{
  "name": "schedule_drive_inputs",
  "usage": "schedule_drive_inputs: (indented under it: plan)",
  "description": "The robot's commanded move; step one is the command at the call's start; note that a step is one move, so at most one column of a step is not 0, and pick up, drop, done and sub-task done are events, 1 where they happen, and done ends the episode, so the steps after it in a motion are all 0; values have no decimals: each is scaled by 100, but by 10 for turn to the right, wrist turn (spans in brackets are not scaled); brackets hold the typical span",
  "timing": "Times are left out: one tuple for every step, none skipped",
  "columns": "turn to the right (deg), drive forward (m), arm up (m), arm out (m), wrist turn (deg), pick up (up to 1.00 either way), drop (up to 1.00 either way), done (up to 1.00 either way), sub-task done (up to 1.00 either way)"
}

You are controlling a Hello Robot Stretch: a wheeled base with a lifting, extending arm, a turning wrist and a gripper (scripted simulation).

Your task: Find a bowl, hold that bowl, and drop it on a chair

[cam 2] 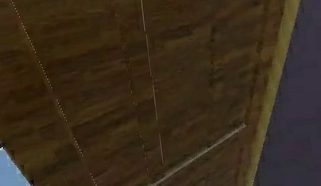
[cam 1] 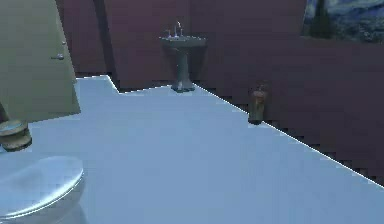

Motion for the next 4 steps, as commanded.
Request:
schedule_drive_inputs:
  plan:
    - [0,70,0,0,0,0,0,0,0]
    - [450,0,0,0,0,0,0,0,0]
    - [120,0,0,0,0,0,0,0,0]
    - [0,25,0,0,0,0,0,0,0]
